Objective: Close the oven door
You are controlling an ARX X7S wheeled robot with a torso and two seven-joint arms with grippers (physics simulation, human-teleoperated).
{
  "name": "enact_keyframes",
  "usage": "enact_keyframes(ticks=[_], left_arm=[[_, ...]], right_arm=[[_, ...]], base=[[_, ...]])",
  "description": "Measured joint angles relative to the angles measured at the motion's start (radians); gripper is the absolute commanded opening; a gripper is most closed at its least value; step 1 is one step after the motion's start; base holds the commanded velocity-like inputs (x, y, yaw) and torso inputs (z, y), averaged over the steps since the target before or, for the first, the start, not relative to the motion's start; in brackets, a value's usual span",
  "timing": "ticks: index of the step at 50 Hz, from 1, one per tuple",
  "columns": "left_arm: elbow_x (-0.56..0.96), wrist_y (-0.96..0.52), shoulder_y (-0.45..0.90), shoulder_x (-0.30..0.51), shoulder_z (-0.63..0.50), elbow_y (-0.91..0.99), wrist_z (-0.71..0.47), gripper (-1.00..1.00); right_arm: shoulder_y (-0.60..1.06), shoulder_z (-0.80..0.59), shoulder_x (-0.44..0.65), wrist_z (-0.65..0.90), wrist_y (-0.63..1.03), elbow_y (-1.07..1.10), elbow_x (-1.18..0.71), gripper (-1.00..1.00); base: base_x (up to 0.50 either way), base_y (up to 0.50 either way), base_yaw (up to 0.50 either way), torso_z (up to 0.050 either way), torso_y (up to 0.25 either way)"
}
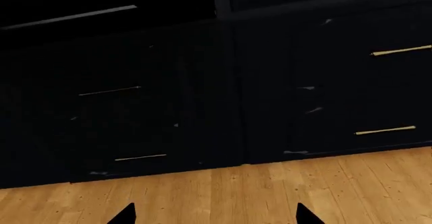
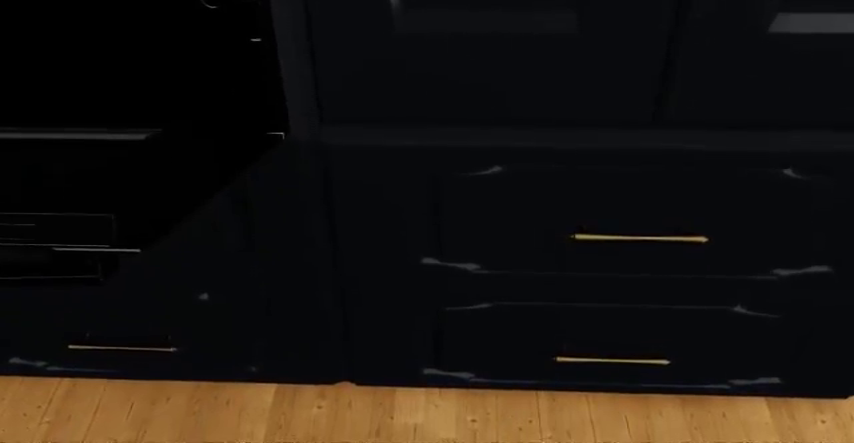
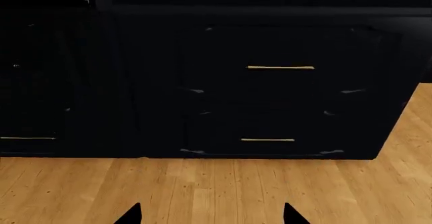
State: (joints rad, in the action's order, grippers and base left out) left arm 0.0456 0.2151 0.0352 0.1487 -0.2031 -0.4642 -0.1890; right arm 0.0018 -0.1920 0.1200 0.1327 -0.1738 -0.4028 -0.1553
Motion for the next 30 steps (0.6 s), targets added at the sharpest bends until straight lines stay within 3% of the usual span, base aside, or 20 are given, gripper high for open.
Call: enact_keyframes(ticks=[30], left_arm=[[-0.006,-0.001,0.031,0.000,-0.025,-0.093,-0.022,1.00]], right_arm=[[0.019,-0.015,0.000,0.001,-0.019,-0.106,-0.038,1.00]], base=[[0.00,0.00,0.00,-0.045,0.000]])
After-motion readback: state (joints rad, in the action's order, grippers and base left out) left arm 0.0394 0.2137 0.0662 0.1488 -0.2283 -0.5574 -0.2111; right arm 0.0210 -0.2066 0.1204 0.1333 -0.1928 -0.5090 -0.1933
